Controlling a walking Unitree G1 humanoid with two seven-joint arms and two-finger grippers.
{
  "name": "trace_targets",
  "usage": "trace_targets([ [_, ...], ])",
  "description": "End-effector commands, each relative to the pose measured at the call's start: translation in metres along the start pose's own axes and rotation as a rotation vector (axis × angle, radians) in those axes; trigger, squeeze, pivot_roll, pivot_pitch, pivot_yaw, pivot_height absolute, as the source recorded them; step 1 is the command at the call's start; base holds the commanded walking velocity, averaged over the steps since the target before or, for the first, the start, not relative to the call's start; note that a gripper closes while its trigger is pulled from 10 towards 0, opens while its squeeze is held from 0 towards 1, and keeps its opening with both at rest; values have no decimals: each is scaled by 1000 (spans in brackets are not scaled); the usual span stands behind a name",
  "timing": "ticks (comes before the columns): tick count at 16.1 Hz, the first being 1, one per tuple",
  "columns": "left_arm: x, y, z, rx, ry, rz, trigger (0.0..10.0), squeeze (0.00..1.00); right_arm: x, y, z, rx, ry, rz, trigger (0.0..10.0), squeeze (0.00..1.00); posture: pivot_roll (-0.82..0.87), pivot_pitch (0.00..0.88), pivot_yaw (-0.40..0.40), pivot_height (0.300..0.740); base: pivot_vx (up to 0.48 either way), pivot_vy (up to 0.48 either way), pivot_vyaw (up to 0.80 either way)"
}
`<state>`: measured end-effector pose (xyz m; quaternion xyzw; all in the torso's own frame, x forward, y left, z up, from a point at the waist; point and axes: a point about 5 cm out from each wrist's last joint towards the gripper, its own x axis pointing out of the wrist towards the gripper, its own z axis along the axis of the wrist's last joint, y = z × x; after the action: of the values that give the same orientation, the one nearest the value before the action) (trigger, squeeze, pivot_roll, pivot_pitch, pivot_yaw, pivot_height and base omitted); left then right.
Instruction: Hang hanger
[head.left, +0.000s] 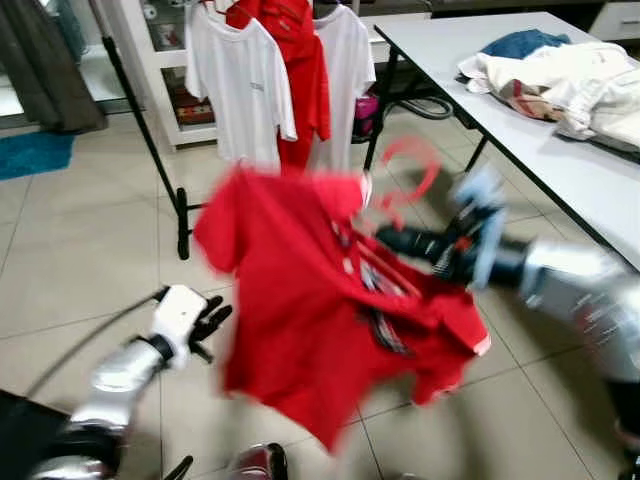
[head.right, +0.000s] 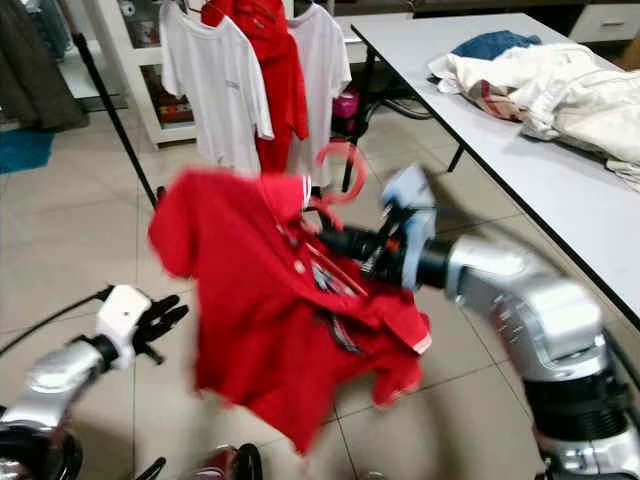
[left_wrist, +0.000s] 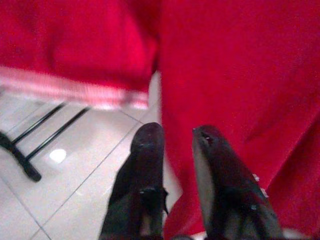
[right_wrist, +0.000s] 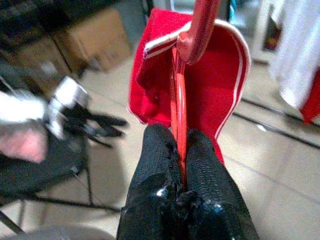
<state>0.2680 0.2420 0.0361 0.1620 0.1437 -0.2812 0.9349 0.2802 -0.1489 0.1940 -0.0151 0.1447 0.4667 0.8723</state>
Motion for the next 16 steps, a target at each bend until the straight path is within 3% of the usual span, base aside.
trace_targets([
  [1, 0, -1, 5, 19, -13, -54, 10000, 1000, 0, -3, 2, -54, -4, -46, 10000, 0, -184, 37, 42, 740, 0, 0, 0],
  [2, 1, 2, 15, -17, -55, -77, 10000, 1000, 4, -12, -3, -101, 6, -178, 10000, 0, -183, 35, 42, 740, 0, 0, 0],
  [4, 10, 6, 41, -194, -203, 102, 10000, 1000, 7, -19, -16, -8, -91, -341, 10000, 0, -171, 20, 46, 740, 0, 0, 0],
  [5, 11, 3, 55, -274, -268, 138, 10000, 325, 9, -22, -28, 72, -137, -444, 10000, 0, -169, 16, 53, 740, 0, 0, 0],
  [6, 14, -1, 71, -346, -292, 201, 10000, 0, 8, -27, -53, 79, -114, -608, 10000, 0, -164, 9, 61, 740, 0, 0, 0],
  [8, 22, -2, 76, -369, -276, 229, 10000, 0, 4, -33, -73, 81, -70, -764, 10000, 0, -157, 4, 67, 740, 0, 0, 0],
  [9, 29, -7, 76, -323, -243, 234, 10000, 0, 6, -30, -87, 60, -20, -786, 10000, 0, -149, 2, 77, 740, 0, 0, 0],
  [12, 30, -17, 67, -297, -168, 236, 10000, 0, 14, -24, -96, 77, -28, -755, 10000, 0, -134, 23, 86, 740, 185, 0, 0],
  [16, 32, -26, 63, -313, -135, 271, 10000, 0, 20, -27, -93, 73, -79, -787, 10000, 0, -132, 38, 74, 740, 335, 0, 800],
])
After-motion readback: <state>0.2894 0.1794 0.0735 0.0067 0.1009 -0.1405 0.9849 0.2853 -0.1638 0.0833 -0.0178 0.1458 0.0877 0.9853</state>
